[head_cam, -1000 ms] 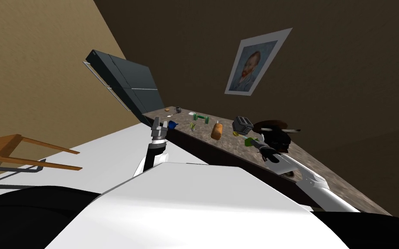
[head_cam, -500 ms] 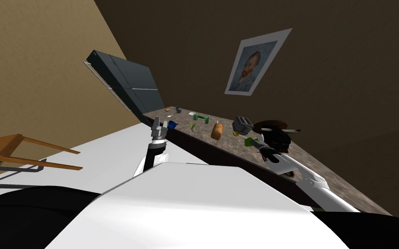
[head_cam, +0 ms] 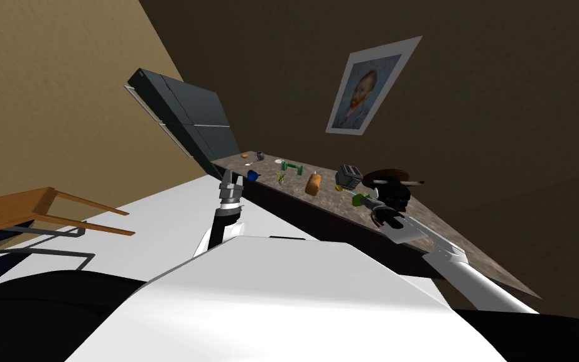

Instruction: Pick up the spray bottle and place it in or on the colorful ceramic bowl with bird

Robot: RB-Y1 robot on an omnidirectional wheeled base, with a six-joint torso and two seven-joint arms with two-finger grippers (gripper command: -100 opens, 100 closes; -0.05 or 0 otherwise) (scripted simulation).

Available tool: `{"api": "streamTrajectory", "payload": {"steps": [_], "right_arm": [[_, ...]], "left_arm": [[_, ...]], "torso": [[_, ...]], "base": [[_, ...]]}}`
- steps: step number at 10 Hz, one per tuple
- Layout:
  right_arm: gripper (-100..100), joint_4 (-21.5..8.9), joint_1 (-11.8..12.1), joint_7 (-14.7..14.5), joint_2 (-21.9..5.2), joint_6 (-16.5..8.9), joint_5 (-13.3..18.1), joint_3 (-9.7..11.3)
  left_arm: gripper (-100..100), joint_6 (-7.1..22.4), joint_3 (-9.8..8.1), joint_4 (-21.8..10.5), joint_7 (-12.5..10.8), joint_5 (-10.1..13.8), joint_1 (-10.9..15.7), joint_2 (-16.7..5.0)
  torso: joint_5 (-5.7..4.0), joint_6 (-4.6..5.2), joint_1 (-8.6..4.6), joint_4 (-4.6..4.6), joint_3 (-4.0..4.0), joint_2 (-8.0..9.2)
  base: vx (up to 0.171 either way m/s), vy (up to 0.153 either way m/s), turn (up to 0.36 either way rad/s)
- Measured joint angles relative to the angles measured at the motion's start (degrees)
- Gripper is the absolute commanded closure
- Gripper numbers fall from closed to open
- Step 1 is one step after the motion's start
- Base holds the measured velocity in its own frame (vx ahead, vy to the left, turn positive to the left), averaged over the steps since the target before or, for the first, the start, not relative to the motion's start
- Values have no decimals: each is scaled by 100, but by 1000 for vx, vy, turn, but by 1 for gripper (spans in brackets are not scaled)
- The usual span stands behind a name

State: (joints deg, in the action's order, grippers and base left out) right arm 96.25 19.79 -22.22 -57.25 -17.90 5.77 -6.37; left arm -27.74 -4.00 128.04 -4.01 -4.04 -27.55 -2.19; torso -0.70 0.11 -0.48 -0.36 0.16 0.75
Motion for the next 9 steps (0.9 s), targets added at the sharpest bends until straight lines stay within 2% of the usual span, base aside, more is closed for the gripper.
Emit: {"api": "streamTrajectory", "payload": {"steps": [3, 5, 6, 9], "right_arm": [[100, 85, -176, -251, 0, 12, -312, -28], [100, 261, -137, -274, -94, -61, -482, -62], [100, 379, -57, -216, -173, -108, -493, -91], [100, 720, 269, 93, -468, -199, -379, -219]], "left_arm": [[0, 0, 0, 0, 0, 0, -1, 0], [0, 0, -1, 0, 0, 0, -1, 0], [0, 0, -1, 0, 0, 0, -2, -1], [0, 0, -2, 0, 0, 0, -4, -1]], "torso": [[-1, 1, 1, 1, -2, -8], [-5, 13, -19, 1, -2, -8], [-8, 12, -33, -3, -13, -29], [-13, 4, -48, -25, -68, -120]], "base": [[-207, -20, -43], [-151, -81, -134], [-18, -136, -134], [70, -127, -93]]}}
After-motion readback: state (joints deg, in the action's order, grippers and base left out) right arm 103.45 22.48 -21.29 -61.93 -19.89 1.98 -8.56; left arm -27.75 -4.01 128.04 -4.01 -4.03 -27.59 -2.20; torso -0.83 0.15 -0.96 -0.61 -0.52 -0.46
